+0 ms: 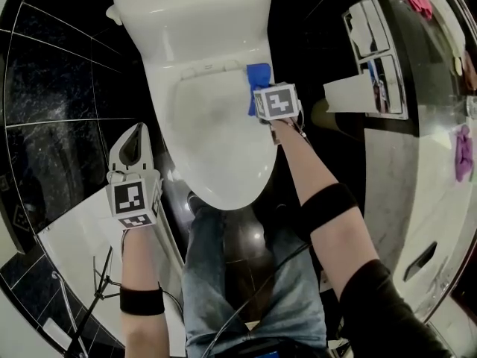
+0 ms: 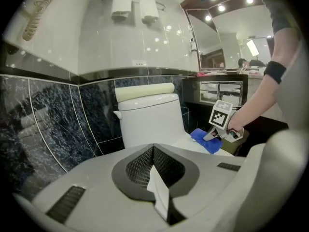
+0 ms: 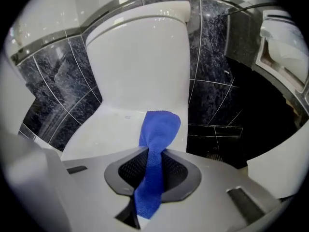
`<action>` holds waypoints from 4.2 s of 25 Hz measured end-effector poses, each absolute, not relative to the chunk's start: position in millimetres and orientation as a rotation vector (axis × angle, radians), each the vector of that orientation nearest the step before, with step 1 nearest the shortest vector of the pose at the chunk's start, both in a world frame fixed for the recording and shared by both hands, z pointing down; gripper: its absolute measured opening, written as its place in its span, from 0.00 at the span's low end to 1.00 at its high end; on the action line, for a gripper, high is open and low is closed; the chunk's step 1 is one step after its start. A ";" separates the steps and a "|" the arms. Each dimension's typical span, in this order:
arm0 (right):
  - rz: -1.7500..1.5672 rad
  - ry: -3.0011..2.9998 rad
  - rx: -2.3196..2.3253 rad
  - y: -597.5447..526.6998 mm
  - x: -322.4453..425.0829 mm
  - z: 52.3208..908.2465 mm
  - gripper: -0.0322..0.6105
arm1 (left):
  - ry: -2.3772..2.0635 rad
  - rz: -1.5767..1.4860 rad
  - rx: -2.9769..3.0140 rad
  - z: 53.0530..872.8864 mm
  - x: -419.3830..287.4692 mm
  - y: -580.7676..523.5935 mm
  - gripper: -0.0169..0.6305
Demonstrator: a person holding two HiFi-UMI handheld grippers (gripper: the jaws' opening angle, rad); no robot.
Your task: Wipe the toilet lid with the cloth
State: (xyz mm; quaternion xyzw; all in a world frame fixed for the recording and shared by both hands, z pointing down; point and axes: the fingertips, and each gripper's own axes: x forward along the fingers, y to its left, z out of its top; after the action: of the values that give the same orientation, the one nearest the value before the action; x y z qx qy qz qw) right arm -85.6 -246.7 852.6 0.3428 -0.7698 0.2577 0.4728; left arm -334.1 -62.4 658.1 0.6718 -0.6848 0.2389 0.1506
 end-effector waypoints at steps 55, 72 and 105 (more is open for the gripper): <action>0.189 -2.546 0.850 -45.5 115.9 268.2 0.19 | -2.208 0.488 1.869 219.2 -219.8 157.0 0.03; 0.245 -2.610 0.779 -58.5 130.3 281.2 0.19 | -2.229 0.645 1.848 229.2 -166.9 132.0 0.03; 0.305 -2.544 0.861 38.0 82.2 583.5 0.19 | -1.652 1.644 2.354 649.4 -48.2 184.7 0.47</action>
State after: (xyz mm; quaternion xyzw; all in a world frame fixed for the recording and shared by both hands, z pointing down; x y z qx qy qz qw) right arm 82.2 38.0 583.5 0.3109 -0.9187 0.1100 0.2175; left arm -48.2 184.7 649.4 0.7080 -0.4969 0.4946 -0.0855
